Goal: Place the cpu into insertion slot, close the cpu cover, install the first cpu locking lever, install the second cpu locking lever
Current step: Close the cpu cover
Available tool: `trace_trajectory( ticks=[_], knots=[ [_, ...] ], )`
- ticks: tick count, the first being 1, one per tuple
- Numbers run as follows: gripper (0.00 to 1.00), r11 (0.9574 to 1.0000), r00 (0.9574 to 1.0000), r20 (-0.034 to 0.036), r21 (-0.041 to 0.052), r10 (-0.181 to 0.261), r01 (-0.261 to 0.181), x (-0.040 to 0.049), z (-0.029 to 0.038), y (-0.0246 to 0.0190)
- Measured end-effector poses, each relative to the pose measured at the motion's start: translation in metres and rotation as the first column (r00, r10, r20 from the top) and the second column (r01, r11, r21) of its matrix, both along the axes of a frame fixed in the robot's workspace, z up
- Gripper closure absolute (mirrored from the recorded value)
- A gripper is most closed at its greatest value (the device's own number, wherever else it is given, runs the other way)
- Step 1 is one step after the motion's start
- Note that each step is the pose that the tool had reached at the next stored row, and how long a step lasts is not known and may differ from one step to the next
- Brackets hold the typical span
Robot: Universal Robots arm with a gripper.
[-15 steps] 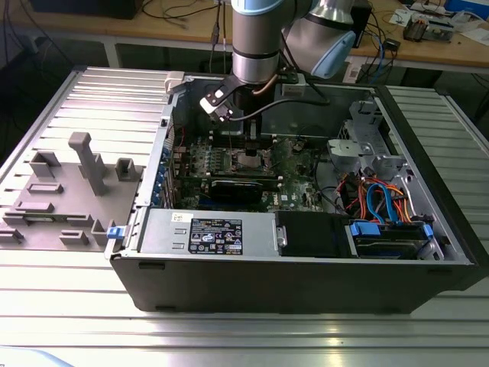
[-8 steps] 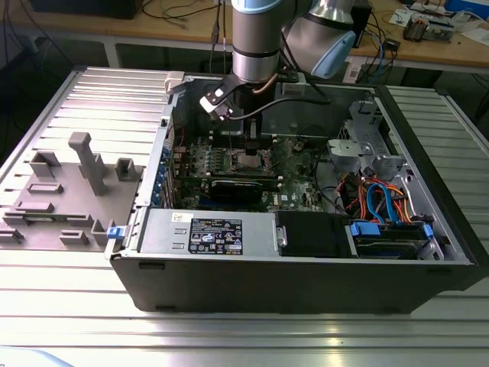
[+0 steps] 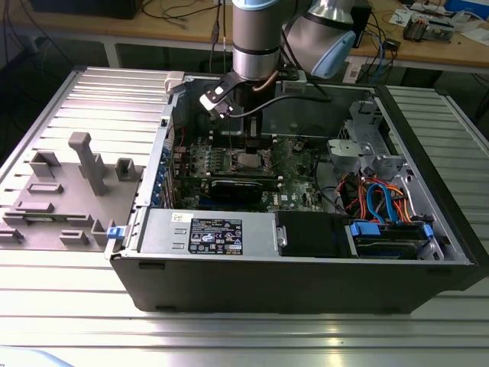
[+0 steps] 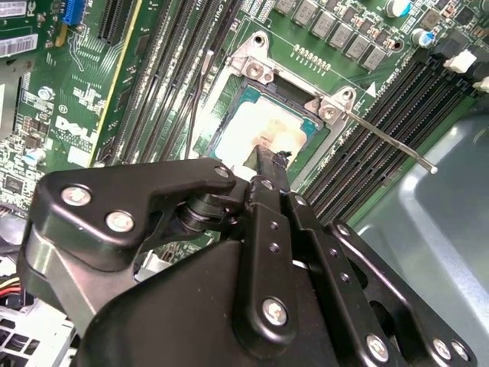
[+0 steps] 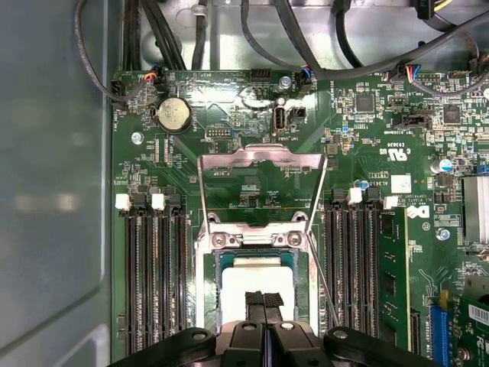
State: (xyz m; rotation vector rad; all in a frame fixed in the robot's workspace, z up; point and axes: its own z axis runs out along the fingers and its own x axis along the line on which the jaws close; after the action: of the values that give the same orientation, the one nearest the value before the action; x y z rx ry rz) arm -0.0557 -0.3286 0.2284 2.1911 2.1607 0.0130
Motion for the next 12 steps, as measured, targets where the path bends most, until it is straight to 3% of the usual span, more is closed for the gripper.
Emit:
trace_trajectory(
  ticks=[9, 12],
  knots=[
    [0.89, 1.0, 1.0, -0.0002, -0.0003, 0.0, 0.0, 0.0019, 0.0004, -0.0001],
    [0.89, 1.0, 1.0, -0.0004, -0.0003, 0.0, 0.0, 0.0021, 0.0034, 0.0001]
  ],
)
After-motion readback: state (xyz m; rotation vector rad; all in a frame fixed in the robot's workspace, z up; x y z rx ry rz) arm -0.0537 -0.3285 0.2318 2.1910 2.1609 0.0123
